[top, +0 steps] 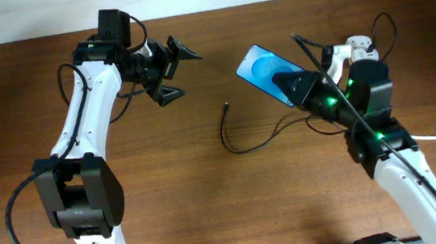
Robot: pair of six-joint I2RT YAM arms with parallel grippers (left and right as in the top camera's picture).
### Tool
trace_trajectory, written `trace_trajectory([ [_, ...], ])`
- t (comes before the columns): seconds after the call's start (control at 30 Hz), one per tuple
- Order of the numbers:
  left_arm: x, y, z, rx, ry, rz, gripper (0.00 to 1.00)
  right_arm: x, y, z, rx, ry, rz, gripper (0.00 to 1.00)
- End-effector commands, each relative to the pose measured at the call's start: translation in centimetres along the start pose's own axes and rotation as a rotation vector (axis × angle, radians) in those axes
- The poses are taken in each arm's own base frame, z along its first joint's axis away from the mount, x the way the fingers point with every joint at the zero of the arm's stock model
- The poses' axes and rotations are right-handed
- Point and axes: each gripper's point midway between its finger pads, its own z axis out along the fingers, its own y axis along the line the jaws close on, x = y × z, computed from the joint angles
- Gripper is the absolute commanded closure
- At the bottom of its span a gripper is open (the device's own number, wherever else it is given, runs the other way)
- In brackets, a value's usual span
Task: Plug charger to phone and switch on socket
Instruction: 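Carry the phone with the right gripper toward the power strip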
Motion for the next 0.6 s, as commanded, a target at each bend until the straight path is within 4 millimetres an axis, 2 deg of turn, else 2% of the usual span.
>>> trace_trajectory([
  [0.0, 0.6, -1.4, -1.0, 0.028, -0.011, 0.052, 0.01, 0.5, -0.5, 0.2, -0.087, -0.014, 0.227, 0.96],
  [0.13, 0.6, -1.4, -1.0, 0.028, -0.01, 0.052, 0.01, 0.0, -1.9, 1.0, -0.108, -0.063, 0.408, 0.96],
  [0.27, 0.4, -1.7, -1.0, 0.037, -0.018, 0.065, 0.01, -0.2, -1.8, 2.1, -0.131, -0.088, 0.462, 0.96],
  [0.43, 0.4, -4.0, -0.9, 0.129, -0.009, 0.152, 0.01, 0.1, -1.7, 4.0, -0.152, -0.13, 0.541, 0.96],
  [0.57, 1.0, -5.3, -0.3, 0.16, -0.004, 0.235, 0.01, -0.4, -1.9, 4.4, -0.166, -0.16, 0.567, 0.96],
])
